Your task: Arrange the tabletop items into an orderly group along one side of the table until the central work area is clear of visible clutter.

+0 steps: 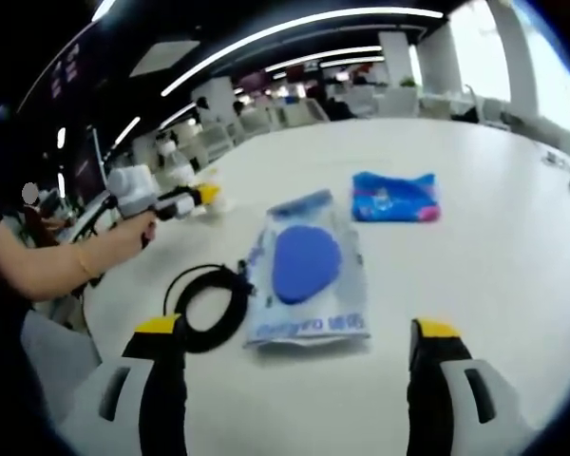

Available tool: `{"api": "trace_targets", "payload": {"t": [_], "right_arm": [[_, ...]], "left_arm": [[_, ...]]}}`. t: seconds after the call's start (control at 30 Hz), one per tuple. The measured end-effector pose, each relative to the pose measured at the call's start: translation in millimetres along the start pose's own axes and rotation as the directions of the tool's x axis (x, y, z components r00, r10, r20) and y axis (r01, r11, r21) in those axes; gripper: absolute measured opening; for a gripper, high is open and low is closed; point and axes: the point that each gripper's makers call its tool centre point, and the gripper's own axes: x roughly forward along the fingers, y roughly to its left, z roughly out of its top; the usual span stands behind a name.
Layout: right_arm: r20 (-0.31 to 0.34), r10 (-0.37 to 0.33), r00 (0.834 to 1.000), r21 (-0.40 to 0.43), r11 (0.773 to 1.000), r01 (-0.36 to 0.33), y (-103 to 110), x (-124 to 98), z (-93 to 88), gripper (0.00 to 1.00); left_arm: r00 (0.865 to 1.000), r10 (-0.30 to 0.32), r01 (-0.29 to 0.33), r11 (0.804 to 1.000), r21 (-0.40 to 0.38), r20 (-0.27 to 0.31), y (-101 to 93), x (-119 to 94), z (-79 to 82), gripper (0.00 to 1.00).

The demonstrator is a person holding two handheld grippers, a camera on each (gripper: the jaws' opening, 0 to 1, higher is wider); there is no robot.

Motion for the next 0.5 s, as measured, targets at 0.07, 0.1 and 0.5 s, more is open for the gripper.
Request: {"api": "trace_targets", "payload": {"t": [0.07,0.1,0.5], "right_arm": [[-0.002,0.001,1.000,0.000,1.000,-0.001,0,0,-0.7,0.96],[-0.004,0.002,1.000,0.000,1.000,-0.002,0,1,-1.2,0.96],[-0.024,0.016,1.000,-0.030,0.999,-0.017,9,5,-4.1,0.95]], "left_arm": [[1.000,-0.001,0.001,1.000,-0.003,-0.011,-0.1,0,-2.0,0.41],[0.999,0.000,-0.001,1.000,-0.024,-0.033,0.1,1,-5.7,0.40],[0.989,-0.007,-0.005,0.997,-0.082,-0.147,-6.3,-9,-35.5,0.36]]}}
